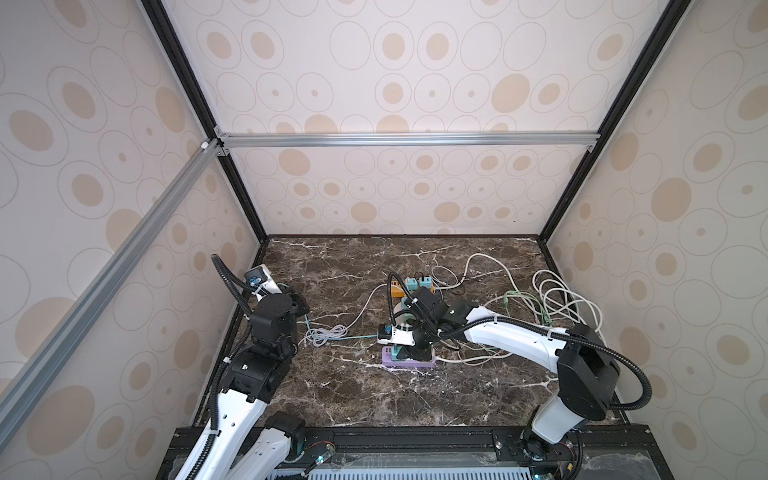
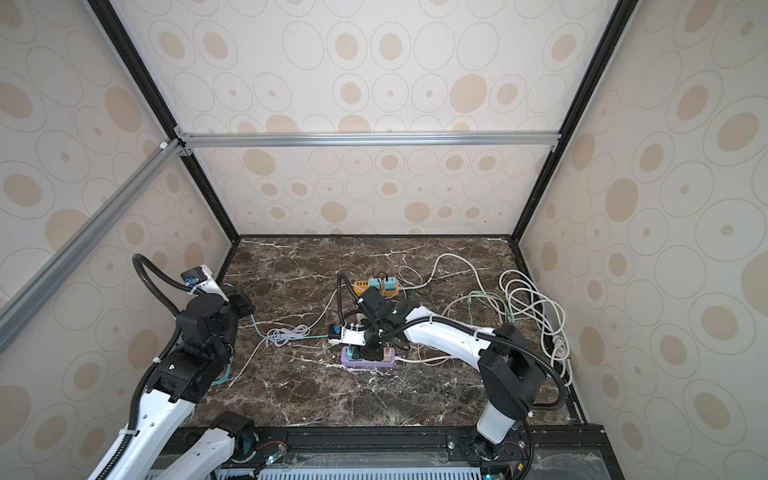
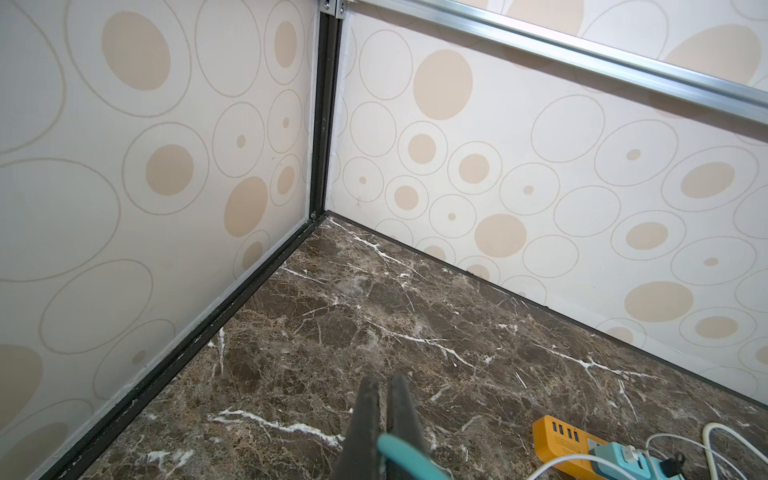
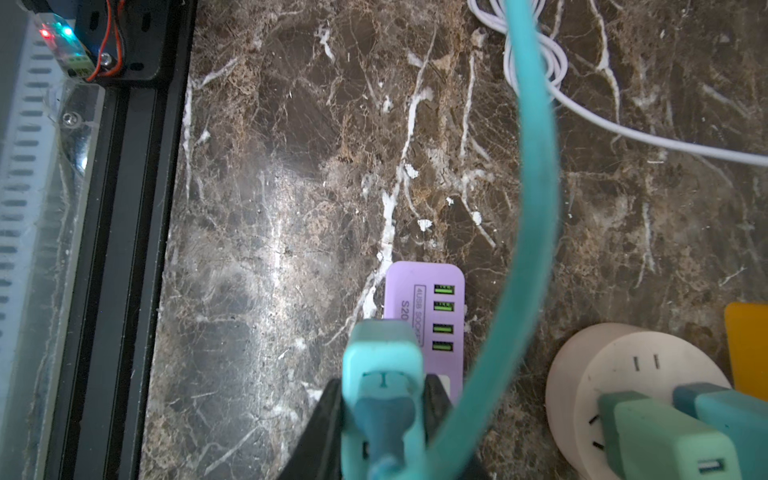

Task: Insert the plug
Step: 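Lower the teal charger onto the purple strip's socket with right gripper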

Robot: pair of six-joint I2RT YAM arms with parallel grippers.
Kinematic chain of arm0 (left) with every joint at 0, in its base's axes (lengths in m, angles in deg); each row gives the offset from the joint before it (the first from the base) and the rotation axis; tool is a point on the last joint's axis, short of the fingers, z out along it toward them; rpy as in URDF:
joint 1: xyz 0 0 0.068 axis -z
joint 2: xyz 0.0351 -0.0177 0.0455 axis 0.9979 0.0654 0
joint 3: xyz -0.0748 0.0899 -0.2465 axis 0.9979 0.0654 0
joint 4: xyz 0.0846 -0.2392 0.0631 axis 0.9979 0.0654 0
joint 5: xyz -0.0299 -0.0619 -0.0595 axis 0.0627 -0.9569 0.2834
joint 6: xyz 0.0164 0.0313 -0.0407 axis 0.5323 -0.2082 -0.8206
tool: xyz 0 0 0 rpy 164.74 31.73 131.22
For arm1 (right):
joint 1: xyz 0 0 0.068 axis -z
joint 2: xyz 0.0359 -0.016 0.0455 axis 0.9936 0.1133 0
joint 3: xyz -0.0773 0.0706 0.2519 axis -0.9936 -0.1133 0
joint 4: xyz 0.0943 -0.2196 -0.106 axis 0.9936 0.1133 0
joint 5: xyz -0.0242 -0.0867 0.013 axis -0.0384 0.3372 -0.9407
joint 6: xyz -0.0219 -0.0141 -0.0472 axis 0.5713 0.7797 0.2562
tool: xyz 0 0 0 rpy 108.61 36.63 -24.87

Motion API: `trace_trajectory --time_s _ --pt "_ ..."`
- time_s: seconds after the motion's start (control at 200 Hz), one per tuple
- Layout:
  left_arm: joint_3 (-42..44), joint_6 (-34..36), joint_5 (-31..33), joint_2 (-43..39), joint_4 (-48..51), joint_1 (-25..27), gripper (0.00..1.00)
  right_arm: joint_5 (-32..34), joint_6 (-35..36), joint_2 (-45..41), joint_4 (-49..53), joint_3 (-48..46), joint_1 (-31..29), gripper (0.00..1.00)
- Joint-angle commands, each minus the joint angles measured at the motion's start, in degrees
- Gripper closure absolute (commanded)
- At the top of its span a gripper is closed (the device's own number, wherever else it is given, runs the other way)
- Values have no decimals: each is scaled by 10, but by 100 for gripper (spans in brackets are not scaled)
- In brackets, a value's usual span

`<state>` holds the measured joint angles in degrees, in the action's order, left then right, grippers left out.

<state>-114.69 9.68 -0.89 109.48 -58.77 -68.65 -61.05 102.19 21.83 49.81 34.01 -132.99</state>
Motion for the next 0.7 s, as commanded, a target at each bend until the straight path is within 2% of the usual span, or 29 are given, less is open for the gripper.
trace_trajectory --time_s 0.0,0.095,0.275,0.69 --pt "-9 12 21 0 -9 -4 100 39 -3 -16 38 0 2 97" --pt "1 9 18 -2 -22 -4 100 55 -2 -22 43 -10 2 99" --pt "10 -2 2 -8 -34 -4 100 33 -5 -10 28 -20 2 100" --pt "17 3 -2 -13 -23 -4 100 69 2 -13 5 -25 3 100"
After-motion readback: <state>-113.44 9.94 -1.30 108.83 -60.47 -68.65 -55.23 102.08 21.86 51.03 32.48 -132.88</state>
